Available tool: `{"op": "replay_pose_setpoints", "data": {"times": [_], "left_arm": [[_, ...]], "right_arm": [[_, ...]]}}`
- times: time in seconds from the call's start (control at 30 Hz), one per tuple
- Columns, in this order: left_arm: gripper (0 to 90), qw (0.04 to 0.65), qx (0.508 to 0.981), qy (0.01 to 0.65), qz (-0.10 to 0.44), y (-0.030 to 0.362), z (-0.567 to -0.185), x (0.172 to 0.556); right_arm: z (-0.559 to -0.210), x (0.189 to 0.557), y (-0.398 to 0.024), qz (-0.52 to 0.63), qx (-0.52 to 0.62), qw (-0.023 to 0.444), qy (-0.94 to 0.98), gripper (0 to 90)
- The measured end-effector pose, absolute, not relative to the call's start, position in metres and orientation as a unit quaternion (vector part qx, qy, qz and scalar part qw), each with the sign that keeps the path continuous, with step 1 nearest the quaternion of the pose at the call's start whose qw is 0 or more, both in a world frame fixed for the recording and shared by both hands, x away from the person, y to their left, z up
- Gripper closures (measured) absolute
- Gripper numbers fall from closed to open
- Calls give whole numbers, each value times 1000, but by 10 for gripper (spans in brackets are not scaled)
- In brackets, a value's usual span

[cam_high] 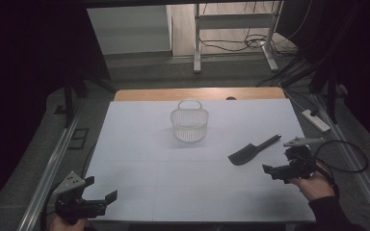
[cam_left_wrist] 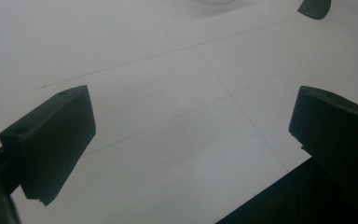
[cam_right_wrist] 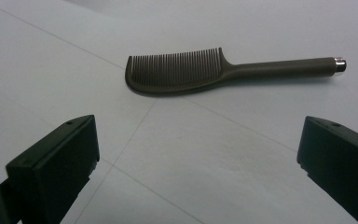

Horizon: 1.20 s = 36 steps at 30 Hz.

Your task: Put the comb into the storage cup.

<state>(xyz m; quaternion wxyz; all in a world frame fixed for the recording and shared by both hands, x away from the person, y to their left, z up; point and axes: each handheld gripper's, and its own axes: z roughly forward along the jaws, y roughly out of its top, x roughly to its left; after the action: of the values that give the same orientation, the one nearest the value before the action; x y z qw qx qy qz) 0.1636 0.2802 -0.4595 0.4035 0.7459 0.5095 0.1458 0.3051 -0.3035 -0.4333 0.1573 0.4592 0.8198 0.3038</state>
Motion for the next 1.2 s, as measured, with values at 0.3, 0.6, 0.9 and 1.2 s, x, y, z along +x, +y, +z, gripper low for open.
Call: {"op": "replay_pose_setpoints", "data": {"times": [0.3, 0.6, 0.9, 1.2], "left_arm": [[10, 405, 745, 510, 145, 281, -460, 164], [10, 407, 744, 510, 142, 281, -460, 164], [10, 407, 744, 510, 142, 281, -460, 164], [10, 405, 748, 507, 141, 280, -460, 164]], "right_arm": [[-434, 321, -302, 299, 465, 160, 818, 0], [-436, 336, -300, 295, 464, 169, 818, 0], [-439, 352, -296, 285, 468, 155, 822, 0], [-440, 364, -297, 285, 477, 150, 818, 0]]}}
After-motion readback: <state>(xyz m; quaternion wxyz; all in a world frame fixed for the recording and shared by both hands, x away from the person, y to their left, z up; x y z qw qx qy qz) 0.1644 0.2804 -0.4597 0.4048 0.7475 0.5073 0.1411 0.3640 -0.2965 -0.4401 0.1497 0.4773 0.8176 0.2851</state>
